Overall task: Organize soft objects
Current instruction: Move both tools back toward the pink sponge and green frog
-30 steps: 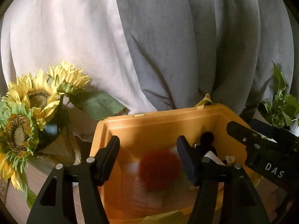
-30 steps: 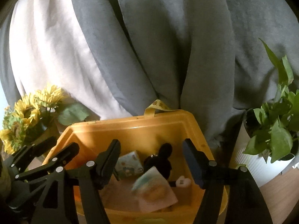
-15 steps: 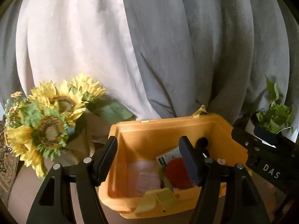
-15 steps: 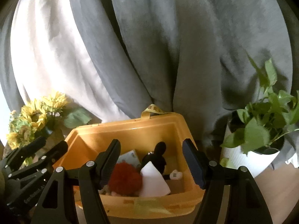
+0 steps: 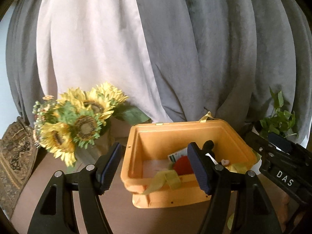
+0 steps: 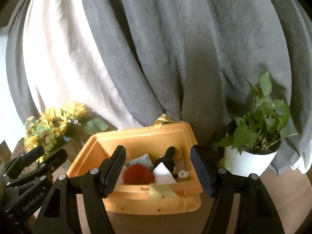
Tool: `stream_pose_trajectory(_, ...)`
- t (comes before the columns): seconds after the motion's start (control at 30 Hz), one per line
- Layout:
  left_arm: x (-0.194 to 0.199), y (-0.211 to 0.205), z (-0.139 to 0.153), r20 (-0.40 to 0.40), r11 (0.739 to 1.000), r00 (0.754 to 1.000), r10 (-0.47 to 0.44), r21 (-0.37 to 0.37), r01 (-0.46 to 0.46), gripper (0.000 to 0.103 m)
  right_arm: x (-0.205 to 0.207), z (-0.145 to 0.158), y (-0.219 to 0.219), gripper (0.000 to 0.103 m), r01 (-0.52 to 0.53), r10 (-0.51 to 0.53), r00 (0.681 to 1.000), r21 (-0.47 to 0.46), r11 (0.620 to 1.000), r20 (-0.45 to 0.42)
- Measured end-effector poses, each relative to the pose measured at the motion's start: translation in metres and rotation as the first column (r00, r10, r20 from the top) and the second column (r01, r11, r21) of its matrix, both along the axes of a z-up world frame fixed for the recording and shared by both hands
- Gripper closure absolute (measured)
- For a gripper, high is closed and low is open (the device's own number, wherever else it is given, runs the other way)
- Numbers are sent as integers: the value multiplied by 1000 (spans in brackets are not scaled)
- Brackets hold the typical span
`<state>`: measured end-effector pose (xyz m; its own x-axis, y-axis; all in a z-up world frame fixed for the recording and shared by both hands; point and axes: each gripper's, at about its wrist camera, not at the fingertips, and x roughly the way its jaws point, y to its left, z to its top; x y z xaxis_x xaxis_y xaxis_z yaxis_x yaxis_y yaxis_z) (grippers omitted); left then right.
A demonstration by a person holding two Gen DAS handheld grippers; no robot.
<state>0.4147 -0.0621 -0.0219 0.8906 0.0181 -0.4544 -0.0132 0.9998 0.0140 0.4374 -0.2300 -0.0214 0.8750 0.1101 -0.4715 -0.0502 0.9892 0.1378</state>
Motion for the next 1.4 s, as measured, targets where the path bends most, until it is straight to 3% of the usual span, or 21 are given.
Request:
stream_pose_trajectory(0.63,-98,-2,21,32,998,997,67,-19,-66,32,-79,22,-1,34,-64,63,997,7,998,40)
stream_pose_trajectory(1.17,-136,8,22,6,998,999,-35,-53,35,32,-143,31,10,34,42,-41,997,-12,999,67)
stream_pose_trajectory(1.4,-149,-6,22,11,999,1000,-26,-34,27,32,-155,30,0,34,67,-66,996,-16,998,65)
